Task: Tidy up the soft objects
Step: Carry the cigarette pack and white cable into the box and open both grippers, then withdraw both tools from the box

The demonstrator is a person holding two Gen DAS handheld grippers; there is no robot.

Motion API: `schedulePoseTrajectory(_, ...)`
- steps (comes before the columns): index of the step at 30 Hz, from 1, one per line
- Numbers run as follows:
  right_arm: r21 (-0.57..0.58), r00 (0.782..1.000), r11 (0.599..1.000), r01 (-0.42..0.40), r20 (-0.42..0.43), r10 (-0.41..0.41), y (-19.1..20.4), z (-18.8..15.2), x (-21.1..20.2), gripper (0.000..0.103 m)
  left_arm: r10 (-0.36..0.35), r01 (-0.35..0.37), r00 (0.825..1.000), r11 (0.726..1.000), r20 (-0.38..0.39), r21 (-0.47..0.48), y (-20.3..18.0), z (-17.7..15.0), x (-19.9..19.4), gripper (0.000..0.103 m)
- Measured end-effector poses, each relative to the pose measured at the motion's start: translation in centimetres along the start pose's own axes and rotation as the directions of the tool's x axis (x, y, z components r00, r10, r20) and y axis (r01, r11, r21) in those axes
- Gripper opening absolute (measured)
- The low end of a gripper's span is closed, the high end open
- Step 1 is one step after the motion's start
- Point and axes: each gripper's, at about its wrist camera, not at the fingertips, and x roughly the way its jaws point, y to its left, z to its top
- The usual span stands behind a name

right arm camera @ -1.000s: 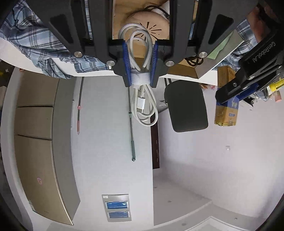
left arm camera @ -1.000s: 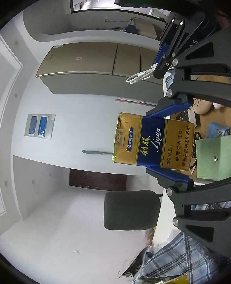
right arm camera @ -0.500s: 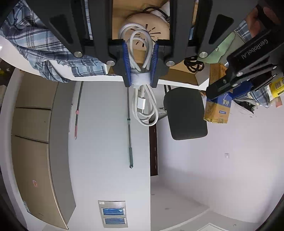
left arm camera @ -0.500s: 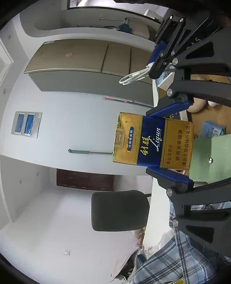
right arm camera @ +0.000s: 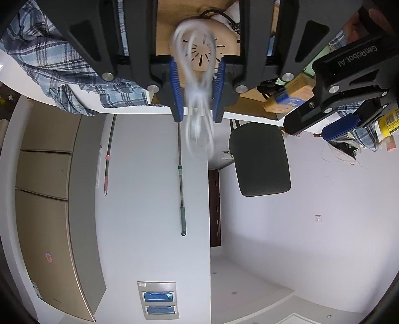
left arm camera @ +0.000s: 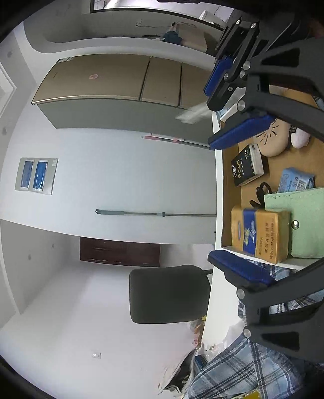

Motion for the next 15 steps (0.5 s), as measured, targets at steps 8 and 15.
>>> schedulePoseTrajectory(8,0.000,1.000,1.000,0.011,0.000,-0.011,-0.27,-0.08,0.00,0.051,0.005,-0.005,1.000,1.000,0.004,-0.005,0.10,0.18,-0.10,0.085)
schedulePoseTrajectory(15,0.000,1.000,1.000,0.013,0.001,-0.013,-0.36,-0.11,-0.06,0.051,0.004,-0.004,1.000,1.000,0.005,-0.002,0.16,0.17,-0.16,0.085)
